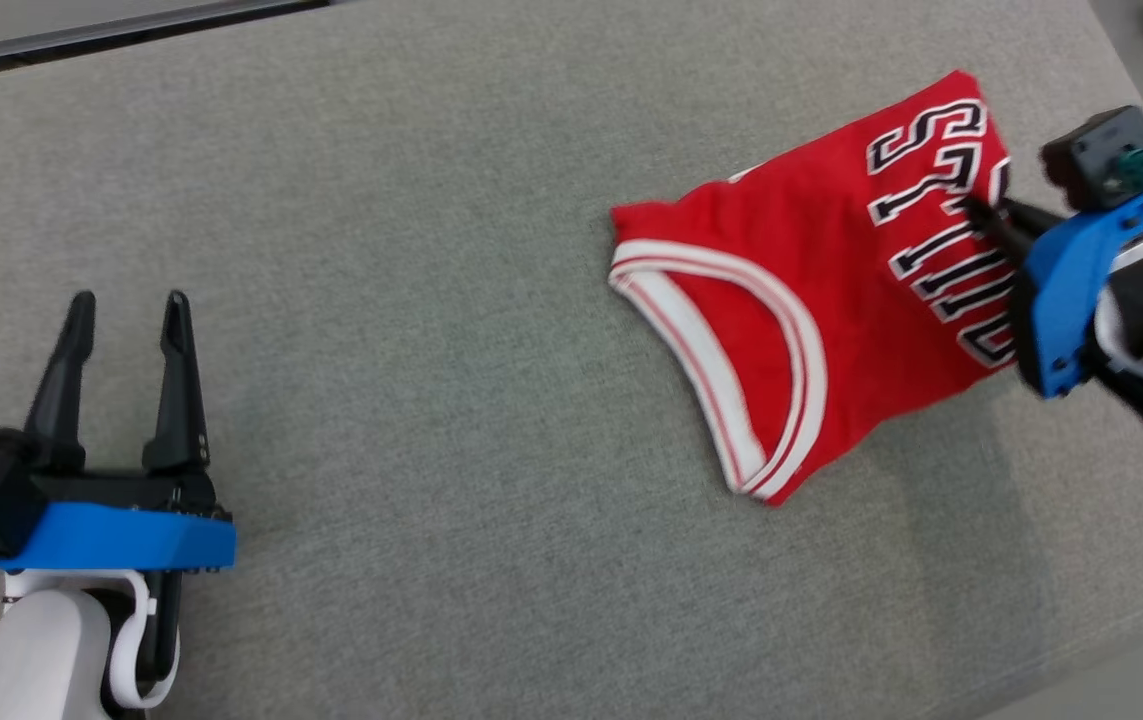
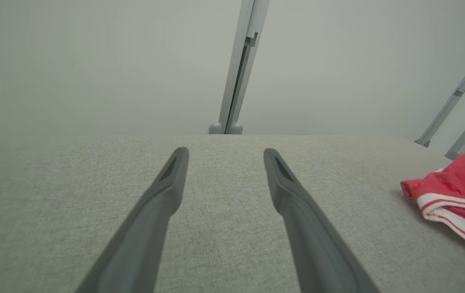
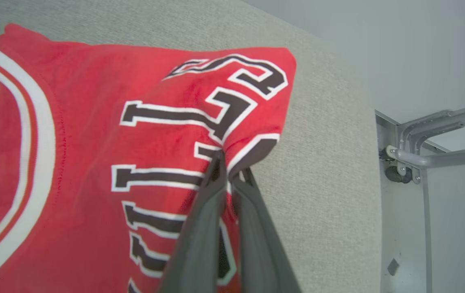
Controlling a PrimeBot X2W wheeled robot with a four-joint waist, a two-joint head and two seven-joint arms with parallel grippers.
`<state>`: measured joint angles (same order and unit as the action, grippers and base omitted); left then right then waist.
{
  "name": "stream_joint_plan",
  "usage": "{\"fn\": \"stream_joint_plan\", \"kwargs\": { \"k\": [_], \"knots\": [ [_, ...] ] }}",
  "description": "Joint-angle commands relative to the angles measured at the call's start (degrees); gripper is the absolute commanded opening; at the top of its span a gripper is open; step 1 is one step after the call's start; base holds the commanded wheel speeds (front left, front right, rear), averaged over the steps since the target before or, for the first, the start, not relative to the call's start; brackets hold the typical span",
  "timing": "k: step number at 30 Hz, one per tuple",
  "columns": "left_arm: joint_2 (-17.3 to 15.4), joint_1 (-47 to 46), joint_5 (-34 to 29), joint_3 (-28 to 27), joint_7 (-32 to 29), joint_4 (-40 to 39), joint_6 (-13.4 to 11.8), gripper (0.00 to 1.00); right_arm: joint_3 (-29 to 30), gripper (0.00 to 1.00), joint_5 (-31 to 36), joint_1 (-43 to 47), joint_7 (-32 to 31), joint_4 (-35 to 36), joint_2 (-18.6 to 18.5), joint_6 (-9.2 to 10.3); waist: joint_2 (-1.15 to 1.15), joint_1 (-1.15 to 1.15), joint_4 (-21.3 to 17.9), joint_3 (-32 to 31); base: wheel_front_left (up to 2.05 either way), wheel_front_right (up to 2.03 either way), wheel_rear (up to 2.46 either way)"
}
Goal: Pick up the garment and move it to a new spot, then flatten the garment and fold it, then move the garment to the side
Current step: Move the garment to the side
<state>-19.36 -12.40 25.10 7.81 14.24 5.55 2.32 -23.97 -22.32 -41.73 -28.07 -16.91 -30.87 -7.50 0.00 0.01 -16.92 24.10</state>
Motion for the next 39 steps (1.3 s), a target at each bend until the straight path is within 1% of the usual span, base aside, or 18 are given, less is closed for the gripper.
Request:
{"fn": "stream_joint_plan", "kwargs": {
  "k": [1,4,6,9,13,18,22,23,24,29,32,33,36,39],
  "knots": [
    [-0.67,-1.47,-0.57,-0.26,-0.61,-0.83,-0.14,1.0,0.72,0.0,-0.44,-1.74,1.89,-0.98,-1.37,0.01,0.0,-0.01,-0.78,1.19,0.0,0.0,0.0],
    [-1.9,-3.32,-1.12,0.14,-2.13,-2.7,-0.12,1.0,0.29,0.0,1.26,-4.05,7.21,-3.56,-5.29,0.02,0.0,-0.01,-2.47,4.02,0.0,0.0,0.0],
    [-2.54,-4.25,-1.57,0.39,-3.17,-3.9,-0.19,1.0,0.52,0.0,2.18,-5.23,10.45,-5.91,-7.07,0.02,0.0,-0.01,-3.42,5.62,0.0,0.0,0.0],
    [-3.64,-5.13,-2.05,0.5,-4.65,-5.46,-0.26,1.0,1.82,0.0,3.13,-7.48,15.15,-10.14,-8.15,0.02,0.0,-0.01,-4.77,7.48,0.0,0.0,0.0],
    [-5.38,-5.1,-2.54,0.0,-6.64,-7.23,-0.81,1.0,0.48,0.0,4.24,-10.68,20.94,-13.49,-9.41,0.03,0.0,-0.01,-6.02,9.37,0.0,0.0,0.0],
    [-6.54,-3.88,-2.51,-0.4,-8.12,-9.29,-1.33,1.0,2.02,0.0,4.34,-12.45,23.35,-18.69,-7.48,0.02,0.0,-0.01,-6.33,10.11,0.0,0.0,0.0],
    [-6.73,-3.62,-2.26,-0.19,-8.53,-9.98,-1.54,1.0,2.89,0.0,4.82,-12.69,24.38,-21.98,-6.97,0.02,0.0,-0.01,-5.59,9.78,0.0,0.0,0.0],
    [-6.67,-3.52,-2.18,-0.05,-8.49,-9.89,-1.51,1.0,3.01,0.42,5.01,-12.48,24.65,-22.75,-6.71,0.02,0.0,-0.01,-5.31,9.48,0.0,0.0,0.0],
    [-6.5,-3.41,-2.09,0.08,-8.42,-9.75,-1.6,1.0,3.35,1.0,5.09,-12.35,25.17,-23.28,-6.41,0.02,0.0,-0.01,-5.07,9.14,0.0,0.0,0.0],
    [-4.67,-2.74,-1.23,1.17,-6.53,-7.28,-1.01,1.0,4.2,1.0,6.88,-11.18,27.14,-25.87,-6.18,0.02,0.0,-0.01,-2.93,5.27,0.0,0.0,0.0],
    [-2.92,-1.7,-0.52,1.79,-4.21,-4.4,-0.82,1.0,5.73,1.0,5.56,-9.32,29.42,-26.26,-5.58,0.01,0.0,-0.01,-1.0,0.85,0.0,0.0,0.0],
    [-2.92,-1.7,-0.52,1.79,-4.21,-4.4,-0.82,1.0,5.73,1.0,5.56,-9.32,29.42,-26.26,-5.58,0.01,0.0,-0.01,-1.0,0.85,0.0,0.0,0.0],
    [-0.84,0.29,0.06,2.77,-2.3,-1.14,-0.73,1.0,7.52,1.0,3.6,-5.66,32.1,-24.81,-4.4,0.01,0.0,-0.01,1.3,-4.73,0.0,0.0,0.0],
    [1.25,2.85,0.54,3.3,-0.99,1.09,-1.31,1.0,9.14,1.0,1.07,0.41,34.41,-21.6,-1.95,0.01,0.0,-0.01,3.42,-10.26,0.0,0.0,0.0]
  ]
}}
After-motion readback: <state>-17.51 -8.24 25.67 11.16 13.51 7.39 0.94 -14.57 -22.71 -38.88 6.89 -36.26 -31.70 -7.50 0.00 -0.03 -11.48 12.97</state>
